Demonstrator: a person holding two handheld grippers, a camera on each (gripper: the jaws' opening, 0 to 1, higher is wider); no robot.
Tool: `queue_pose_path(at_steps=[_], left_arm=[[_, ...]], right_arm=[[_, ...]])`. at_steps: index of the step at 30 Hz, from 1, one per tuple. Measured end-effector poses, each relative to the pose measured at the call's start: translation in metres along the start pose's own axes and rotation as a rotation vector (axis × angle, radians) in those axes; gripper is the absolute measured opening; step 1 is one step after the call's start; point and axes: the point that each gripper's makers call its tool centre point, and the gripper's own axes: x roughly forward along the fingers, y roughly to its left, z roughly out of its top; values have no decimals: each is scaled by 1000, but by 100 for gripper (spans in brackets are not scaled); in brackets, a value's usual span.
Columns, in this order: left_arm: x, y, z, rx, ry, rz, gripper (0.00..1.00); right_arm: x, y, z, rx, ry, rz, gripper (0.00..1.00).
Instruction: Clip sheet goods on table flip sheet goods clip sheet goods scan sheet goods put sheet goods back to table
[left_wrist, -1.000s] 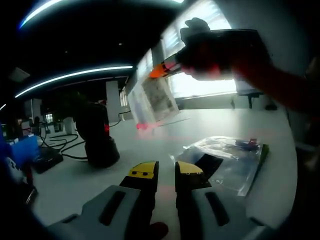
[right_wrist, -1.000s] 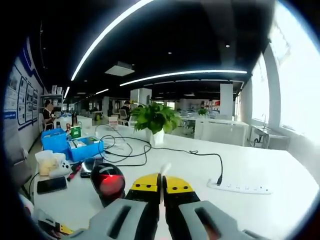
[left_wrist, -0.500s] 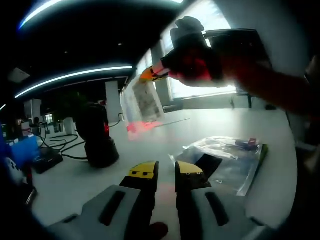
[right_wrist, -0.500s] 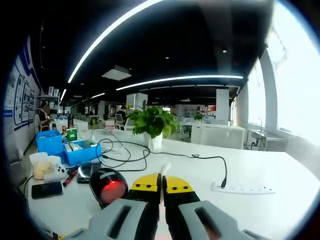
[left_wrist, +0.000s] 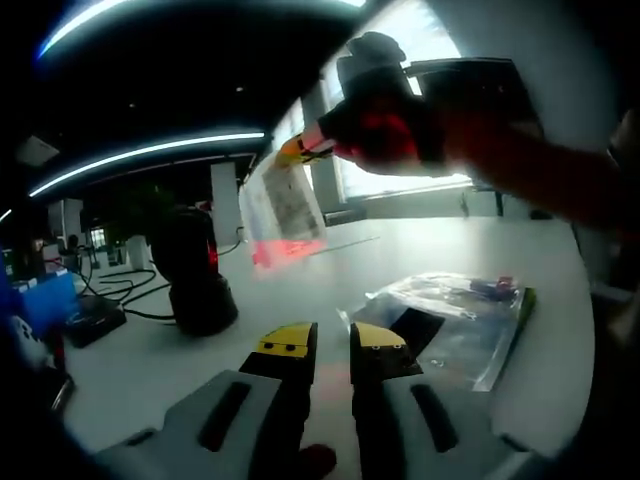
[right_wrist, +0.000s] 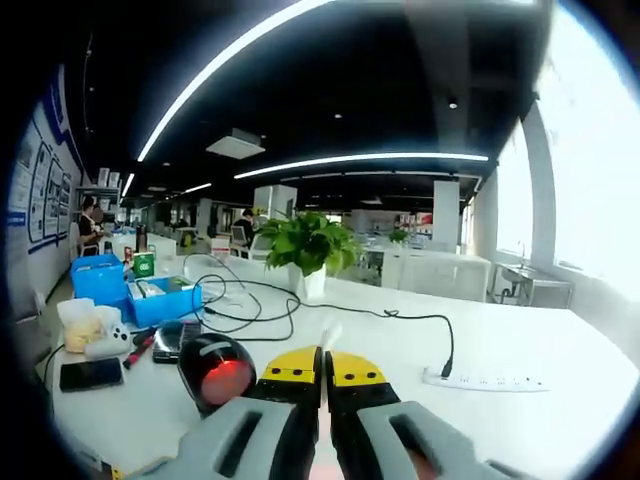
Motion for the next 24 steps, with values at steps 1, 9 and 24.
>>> queue_pose_path(at_steps=[1, 9, 24], left_arm=[[0, 0, 0, 0, 0, 0, 6], [0, 0, 0, 1, 1, 1, 6], [0, 0, -1, 9, 6, 4, 6]], right_arm=[[0, 0, 0, -2, 1, 1, 0], [-8, -11, 8, -12, -4, 7, 0], [-30, -47, 4, -23, 19, 4, 0]])
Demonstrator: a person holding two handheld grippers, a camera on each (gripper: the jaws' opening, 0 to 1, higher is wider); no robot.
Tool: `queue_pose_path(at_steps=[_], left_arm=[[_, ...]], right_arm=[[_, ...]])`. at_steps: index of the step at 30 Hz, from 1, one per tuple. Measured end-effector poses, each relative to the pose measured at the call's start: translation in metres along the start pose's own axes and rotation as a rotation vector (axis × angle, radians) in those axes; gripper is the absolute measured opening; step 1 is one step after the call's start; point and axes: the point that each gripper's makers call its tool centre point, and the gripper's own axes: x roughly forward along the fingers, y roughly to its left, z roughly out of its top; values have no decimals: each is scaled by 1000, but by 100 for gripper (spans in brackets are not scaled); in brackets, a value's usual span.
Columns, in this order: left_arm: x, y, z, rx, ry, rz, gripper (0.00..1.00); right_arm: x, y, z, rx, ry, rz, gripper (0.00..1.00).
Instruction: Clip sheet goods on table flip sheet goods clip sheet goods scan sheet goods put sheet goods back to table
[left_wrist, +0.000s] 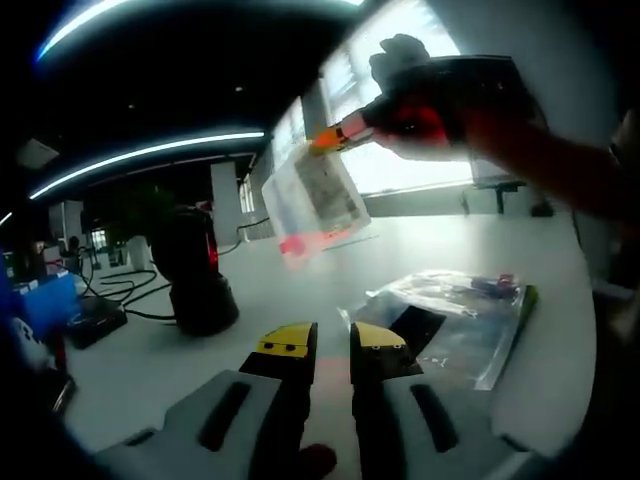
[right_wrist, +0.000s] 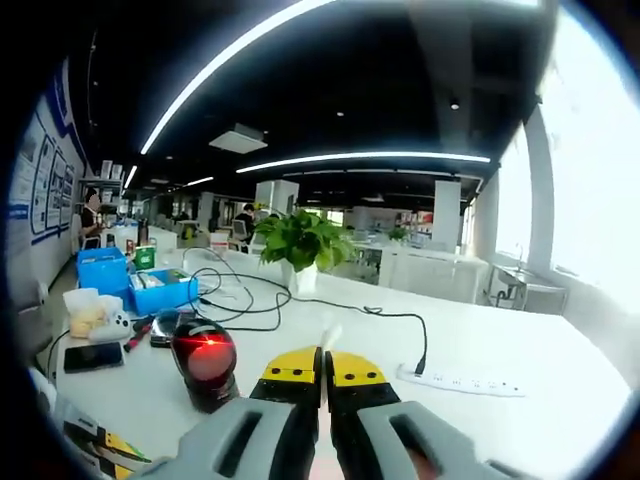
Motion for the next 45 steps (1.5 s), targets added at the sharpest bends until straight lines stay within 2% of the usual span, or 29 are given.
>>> queue_pose_path(at_steps=[10, 23, 32, 45], left_arm=[[0, 0, 0, 0, 2, 2, 6], [0, 0, -2, 4, 8, 5, 6], [0, 0, -2, 11, 11, 8, 6], [1, 0, -2, 13, 12, 10, 6]], right_arm=[[-15, -27, -4, -14, 10, -32, 0], [-30, -54, -4, -23, 28, -27, 0], [-37, -64, -17, 6, 82, 56, 0], [-51, -70, -19, -3, 94, 80, 0]])
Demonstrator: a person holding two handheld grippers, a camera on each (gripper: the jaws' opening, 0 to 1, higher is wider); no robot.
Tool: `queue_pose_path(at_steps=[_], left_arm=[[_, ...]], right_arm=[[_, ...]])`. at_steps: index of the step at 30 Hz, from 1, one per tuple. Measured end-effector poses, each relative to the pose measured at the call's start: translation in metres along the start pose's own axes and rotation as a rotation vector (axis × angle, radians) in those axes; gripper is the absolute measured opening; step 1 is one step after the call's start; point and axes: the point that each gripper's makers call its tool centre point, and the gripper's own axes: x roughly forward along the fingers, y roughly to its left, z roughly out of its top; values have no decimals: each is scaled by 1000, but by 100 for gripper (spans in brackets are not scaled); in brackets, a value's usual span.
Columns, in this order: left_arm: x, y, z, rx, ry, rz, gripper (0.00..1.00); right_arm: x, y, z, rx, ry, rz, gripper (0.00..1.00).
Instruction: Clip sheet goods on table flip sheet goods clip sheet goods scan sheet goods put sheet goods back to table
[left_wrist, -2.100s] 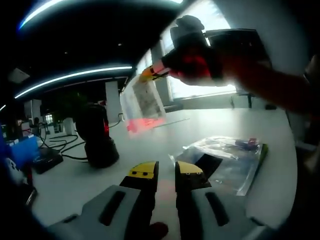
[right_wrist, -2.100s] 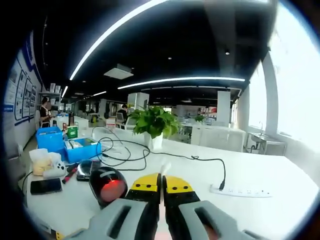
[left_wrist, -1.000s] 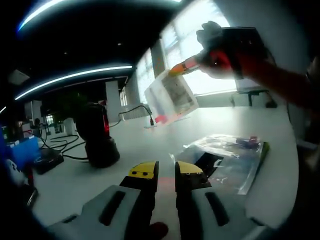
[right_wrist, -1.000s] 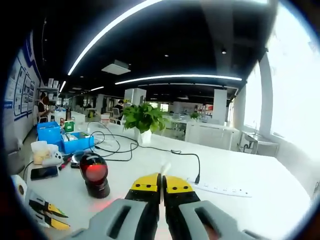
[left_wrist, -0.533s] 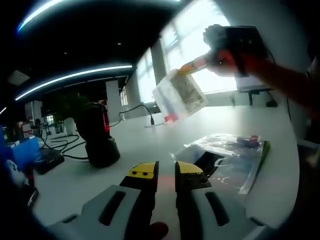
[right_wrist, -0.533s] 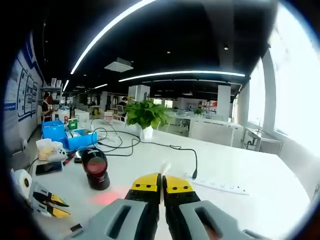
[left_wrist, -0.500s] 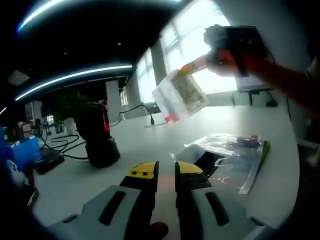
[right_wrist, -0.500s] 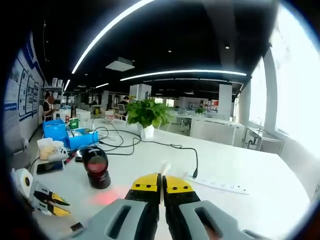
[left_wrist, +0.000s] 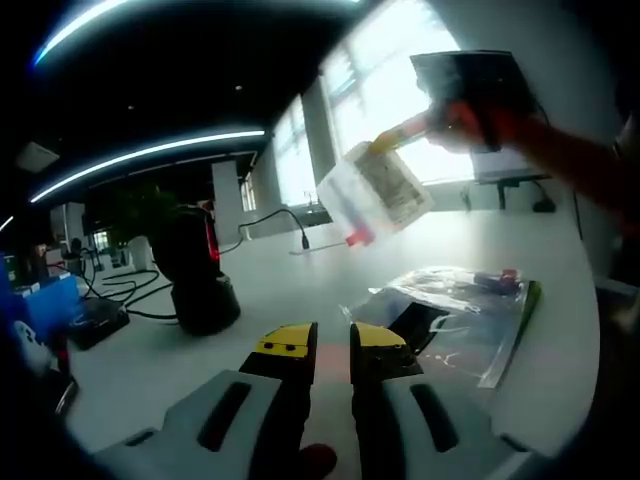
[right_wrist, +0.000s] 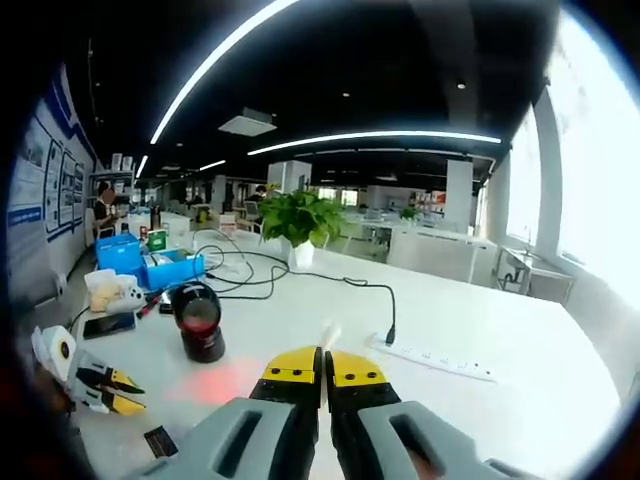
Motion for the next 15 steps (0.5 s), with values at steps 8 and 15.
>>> queue_pose_path(at_steps=[8, 15], left_arm=[[1, 0, 0, 0, 3, 0, 6], [1, 1, -1, 1, 3, 3, 6]], right_arm=[[-3, -5, 0, -17, 17, 9, 0], [-2, -12, -8, -1, 39, 14, 0]])
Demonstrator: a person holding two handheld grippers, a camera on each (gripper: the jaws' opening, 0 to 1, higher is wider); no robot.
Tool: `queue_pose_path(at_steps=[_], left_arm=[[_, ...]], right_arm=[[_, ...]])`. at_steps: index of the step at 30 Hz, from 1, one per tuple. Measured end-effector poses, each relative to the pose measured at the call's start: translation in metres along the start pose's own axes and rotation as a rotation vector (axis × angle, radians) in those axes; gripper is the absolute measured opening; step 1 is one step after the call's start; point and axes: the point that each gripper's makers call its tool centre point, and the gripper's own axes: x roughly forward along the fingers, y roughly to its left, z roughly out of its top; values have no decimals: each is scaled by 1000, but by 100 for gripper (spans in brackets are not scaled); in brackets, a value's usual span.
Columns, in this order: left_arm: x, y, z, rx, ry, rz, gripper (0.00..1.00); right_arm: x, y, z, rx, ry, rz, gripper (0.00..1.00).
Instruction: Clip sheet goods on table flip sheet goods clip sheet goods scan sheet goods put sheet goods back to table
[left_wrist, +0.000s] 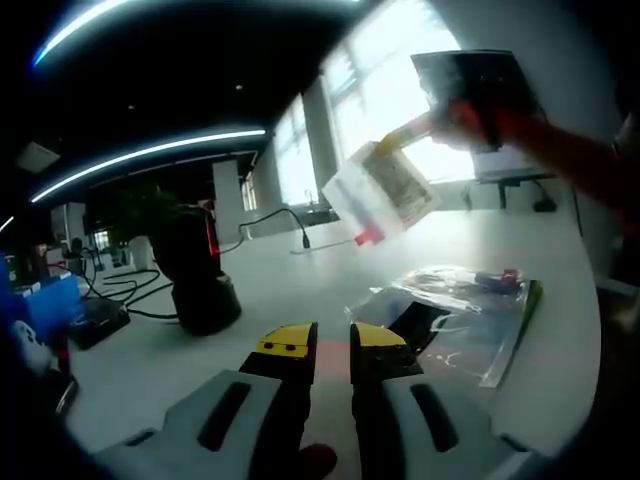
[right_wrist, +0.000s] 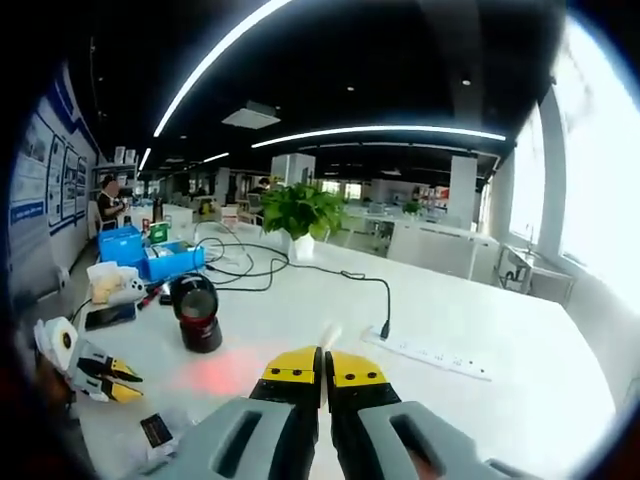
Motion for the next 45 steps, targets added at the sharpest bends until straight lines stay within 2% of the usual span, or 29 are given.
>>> queue_pose_path(at_steps=[3, 5, 9, 12, 21, 45], left_arm=[[0, 0, 0, 0, -2, -1, 6], [0, 0, 0, 2, -2, -2, 6], [0, 0, 0, 1, -4, -4, 6], [0, 0, 0, 0, -4, -6, 6], [0, 0, 0, -5, -3, -8, 6], [-1, 0, 0, -21, 1, -1, 6]], right_arm=[[1, 3, -4, 16, 11, 18, 0], [1, 9, -3, 45, 3, 51, 0], [1, 12, 0, 53, 1, 65, 0], [1, 17, 2, 85, -2, 101, 0], [1, 19, -6, 67, 22, 110, 0], [0, 16, -5, 94, 21, 151, 0]])
